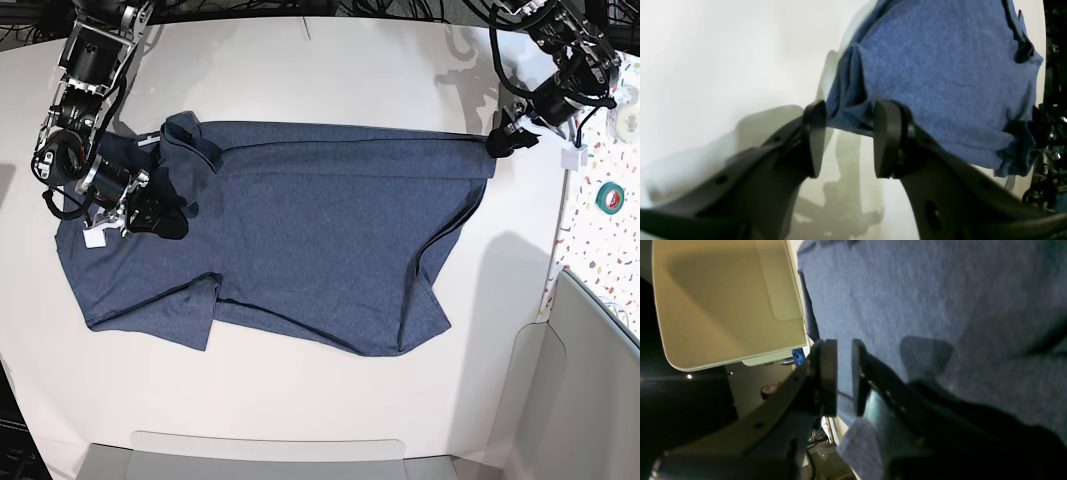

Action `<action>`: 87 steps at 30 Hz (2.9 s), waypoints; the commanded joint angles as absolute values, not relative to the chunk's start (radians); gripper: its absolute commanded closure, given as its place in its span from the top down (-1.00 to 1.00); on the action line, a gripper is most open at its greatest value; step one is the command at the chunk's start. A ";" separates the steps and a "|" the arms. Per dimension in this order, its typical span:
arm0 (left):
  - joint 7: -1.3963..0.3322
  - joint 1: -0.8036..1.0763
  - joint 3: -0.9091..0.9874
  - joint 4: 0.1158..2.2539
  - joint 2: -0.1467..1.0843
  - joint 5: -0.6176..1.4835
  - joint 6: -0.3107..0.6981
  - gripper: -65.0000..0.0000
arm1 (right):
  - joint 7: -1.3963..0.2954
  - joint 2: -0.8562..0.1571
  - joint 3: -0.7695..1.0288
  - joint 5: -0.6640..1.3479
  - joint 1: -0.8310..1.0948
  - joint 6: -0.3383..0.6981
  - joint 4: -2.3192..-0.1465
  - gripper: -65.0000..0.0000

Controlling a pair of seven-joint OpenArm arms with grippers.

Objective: Layout the t-shirt on the table in an organized manner, then fold the t-shirt properly
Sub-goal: 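Move the right gripper along the collar edge toward the sleeve, then grasp the collar edge with the right gripper near the middle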

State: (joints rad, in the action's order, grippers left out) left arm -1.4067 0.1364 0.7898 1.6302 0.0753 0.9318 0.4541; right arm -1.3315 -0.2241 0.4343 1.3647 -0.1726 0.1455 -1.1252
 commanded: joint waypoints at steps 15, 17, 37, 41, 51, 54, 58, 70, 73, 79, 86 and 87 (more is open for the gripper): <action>-1.396 0.131 0.791 1.647 0.087 0.955 0.458 -0.29 | -1.340 -0.308 0.429 1.484 -0.180 0.137 -1.122 -0.16; -1.396 0.131 0.791 1.647 0.087 0.955 0.458 -0.29 | -1.386 -0.314 0.427 1.484 -0.180 0.137 -1.132 -0.16; -1.396 0.131 0.791 1.647 0.082 0.955 0.458 -0.29 | -1.396 -0.321 0.490 1.190 -0.051 0.139 -1.928 -0.16; -1.396 0.131 0.791 1.647 0.082 0.955 0.458 -0.29 | -1.396 -0.311 0.435 1.003 -0.019 0.140 -2.052 -0.16; -1.396 0.130 0.766 1.646 0.081 0.955 0.458 -0.29 | -1.385 -0.340 0.128 0.740 -0.002 0.133 -2.054 -0.16; -1.396 0.131 0.757 1.646 0.085 0.955 0.458 -0.29 | -1.314 -0.351 -0.073 0.555 -0.008 0.131 -2.054 -0.16; -1.396 0.131 0.757 1.646 0.084 0.955 0.458 -0.29 | -1.267 -0.383 -0.348 0.298 -0.027 0.125 -2.054 -0.16; -1.396 0.130 0.759 1.646 0.087 0.954 0.458 -0.29 | -1.259 -0.375 -0.759 -0.420 0.044 -0.054 -2.054 -0.16; -1.396 0.127 0.759 1.646 0.087 0.954 0.458 -0.29 | -1.259 -0.375 -0.759 -0.527 0.085 -0.058 -2.054 -0.16; -1.396 0.125 0.759 1.646 0.087 0.954 0.458 -0.29 | -1.254 -0.374 -0.759 -0.737 0.185 -0.061 -2.052 -0.16; -1.396 0.125 0.759 1.646 0.087 0.954 0.458 -0.29 | -1.253 -0.352 -0.757 -0.780 0.203 -0.061 -2.038 -0.16; -1.396 0.125 0.759 1.646 0.087 0.954 0.458 -0.29 | -1.253 -0.351 -0.757 -0.780 0.199 -0.061 -2.032 -0.16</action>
